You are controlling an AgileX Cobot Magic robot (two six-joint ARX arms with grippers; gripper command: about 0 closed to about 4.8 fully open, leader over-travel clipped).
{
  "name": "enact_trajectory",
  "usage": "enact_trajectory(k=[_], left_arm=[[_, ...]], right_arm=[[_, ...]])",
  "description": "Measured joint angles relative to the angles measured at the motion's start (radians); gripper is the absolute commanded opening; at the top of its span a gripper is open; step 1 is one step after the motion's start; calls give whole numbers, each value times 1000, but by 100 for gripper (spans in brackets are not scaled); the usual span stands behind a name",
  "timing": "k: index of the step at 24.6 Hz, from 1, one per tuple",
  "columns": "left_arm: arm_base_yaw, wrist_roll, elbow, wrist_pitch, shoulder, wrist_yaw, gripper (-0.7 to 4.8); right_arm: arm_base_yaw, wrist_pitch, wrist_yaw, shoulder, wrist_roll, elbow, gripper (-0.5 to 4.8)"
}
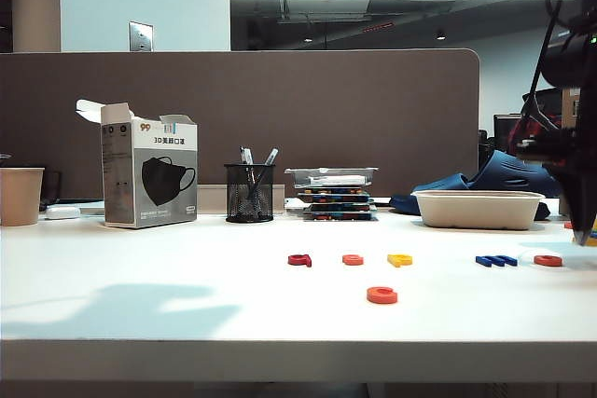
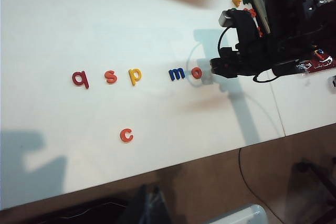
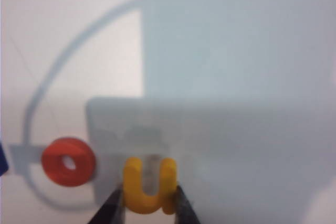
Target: Select the appropriate letters from the row of letter magnets placed on the table to arrange into the word "cup".
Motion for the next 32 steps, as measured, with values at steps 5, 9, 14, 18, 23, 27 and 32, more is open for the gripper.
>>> enact_trajectory(k=[5, 9, 14, 18, 23, 27, 32], left_arm=[[0, 0, 0, 0, 0, 0, -5], [0, 0, 0, 0, 0, 0, -5], [0, 0, 0, 0, 0, 0, -5], [0, 0, 0, 0, 0, 0, -5], [0, 0, 0, 0, 0, 0, -5], [0, 0, 0, 0, 0, 0, -5], [0, 0, 0, 0, 0, 0, -5]], right_arm=[[0, -11, -26, -41, 11, 9, 104], [2, -43, -47, -89, 37, 9, 104], [16, -61, -78, -149, 77, 9, 104], [54, -97, -81, -206, 106, 10, 104], [129, -128, -84, -238, 138, 11, 104], [216, -129, -83, -241, 190, 4, 104], [329, -64, -85, -241, 291, -102, 104]])
